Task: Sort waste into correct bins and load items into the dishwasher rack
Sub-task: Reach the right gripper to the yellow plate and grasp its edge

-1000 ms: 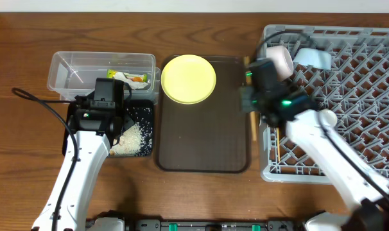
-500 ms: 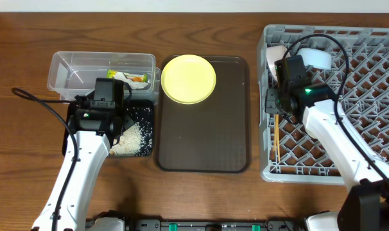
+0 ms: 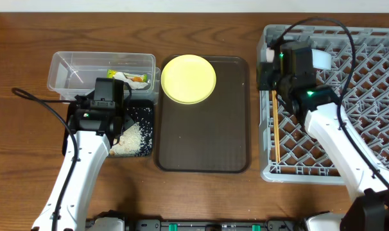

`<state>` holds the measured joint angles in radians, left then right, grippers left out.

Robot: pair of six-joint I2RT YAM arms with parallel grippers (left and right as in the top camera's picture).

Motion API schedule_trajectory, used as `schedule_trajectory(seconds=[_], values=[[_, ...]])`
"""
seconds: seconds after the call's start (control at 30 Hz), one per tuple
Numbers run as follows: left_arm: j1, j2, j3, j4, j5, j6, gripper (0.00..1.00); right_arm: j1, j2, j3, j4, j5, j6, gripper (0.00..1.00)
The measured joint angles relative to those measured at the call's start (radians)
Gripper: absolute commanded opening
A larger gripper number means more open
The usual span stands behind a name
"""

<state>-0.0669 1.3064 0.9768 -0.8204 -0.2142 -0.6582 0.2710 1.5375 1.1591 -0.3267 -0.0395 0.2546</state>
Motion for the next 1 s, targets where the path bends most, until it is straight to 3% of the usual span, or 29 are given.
schedule_trajectory(seconds=[0.23, 0.6, 0.83, 0.93, 1.0], values=[[0.0, 0.0, 0.0, 0.002, 0.002, 0.0, 0.71, 0.096, 0.06, 0.0, 0.104, -0.047, -0.013, 0.49], [0.0, 0.0, 0.0, 0.002, 0.002, 0.0, 0.71, 0.194, 0.376, 0.001, 0.377, -0.029, 0.018, 0.45], [0.0, 0.0, 0.0, 0.002, 0.002, 0.0, 0.71, 0.22, 0.498, 0.001, 0.413, 0.01, 0.095, 0.38], [0.0, 0.0, 0.0, 0.002, 0.002, 0.0, 0.71, 0.222, 0.52, 0.001, 0.397, 0.013, 0.11, 0.3], [0.0, 0.0, 0.0, 0.001, 0.002, 0.0, 0.71, 0.222, 0.52, 0.001, 0.392, 0.017, 0.115, 0.2]])
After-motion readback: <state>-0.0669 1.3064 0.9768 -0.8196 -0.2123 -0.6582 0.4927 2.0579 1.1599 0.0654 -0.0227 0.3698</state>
